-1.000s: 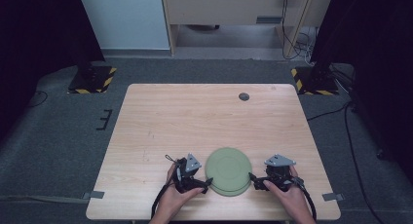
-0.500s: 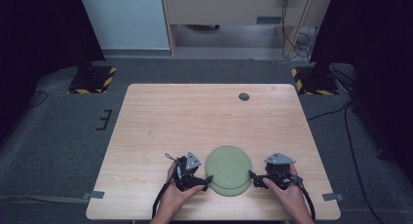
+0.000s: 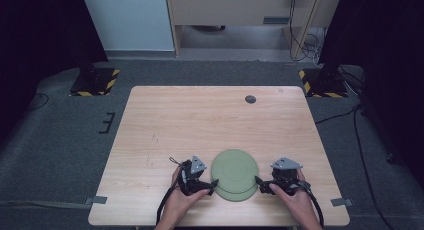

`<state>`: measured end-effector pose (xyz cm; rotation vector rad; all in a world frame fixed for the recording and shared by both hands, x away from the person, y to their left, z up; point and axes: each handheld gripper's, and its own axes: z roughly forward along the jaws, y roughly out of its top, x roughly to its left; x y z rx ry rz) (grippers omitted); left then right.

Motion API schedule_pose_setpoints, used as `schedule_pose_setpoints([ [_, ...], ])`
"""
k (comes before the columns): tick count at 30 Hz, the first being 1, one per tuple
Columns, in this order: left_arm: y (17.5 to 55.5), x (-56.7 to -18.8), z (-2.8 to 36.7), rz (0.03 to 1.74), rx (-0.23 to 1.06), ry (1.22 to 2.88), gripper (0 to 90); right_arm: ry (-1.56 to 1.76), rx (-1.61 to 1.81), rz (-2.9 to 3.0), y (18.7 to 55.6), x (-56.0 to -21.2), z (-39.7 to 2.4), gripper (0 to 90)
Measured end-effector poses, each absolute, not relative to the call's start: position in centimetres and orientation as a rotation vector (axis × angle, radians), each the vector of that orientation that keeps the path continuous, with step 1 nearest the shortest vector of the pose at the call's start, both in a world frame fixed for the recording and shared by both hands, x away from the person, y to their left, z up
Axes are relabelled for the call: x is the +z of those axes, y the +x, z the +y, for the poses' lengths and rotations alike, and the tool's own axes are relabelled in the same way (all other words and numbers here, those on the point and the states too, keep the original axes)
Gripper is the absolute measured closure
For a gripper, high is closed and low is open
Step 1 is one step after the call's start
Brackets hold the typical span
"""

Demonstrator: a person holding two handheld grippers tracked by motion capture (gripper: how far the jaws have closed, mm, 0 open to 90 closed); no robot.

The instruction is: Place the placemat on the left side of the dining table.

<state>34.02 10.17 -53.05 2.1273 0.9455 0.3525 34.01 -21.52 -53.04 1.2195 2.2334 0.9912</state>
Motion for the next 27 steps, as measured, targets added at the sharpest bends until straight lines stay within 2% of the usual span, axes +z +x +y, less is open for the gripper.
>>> schedule_pose_setpoints([
  [6,34.01,-53.01,10.21,0.942,0.361,2.126,9.4,1.223,0.991,2.225,34.21,-53.08,-21.42,0.9],
  [10,34.14,-52.92,10.40,0.947,0.385,2.114,13.4,1.224,0.994,2.218,34.57,-53.11,-21.13,0.8],
  [17,34.16,-52.99,10.45,0.945,0.348,2.108,12.7,1.222,0.997,2.217,34.52,-53.06,-21.11,3.9],
  [27,34.15,-52.97,10.02,0.937,0.384,2.117,10.7,1.228,0.985,2.224,34.51,-53.19,-21.08,2.0],
])
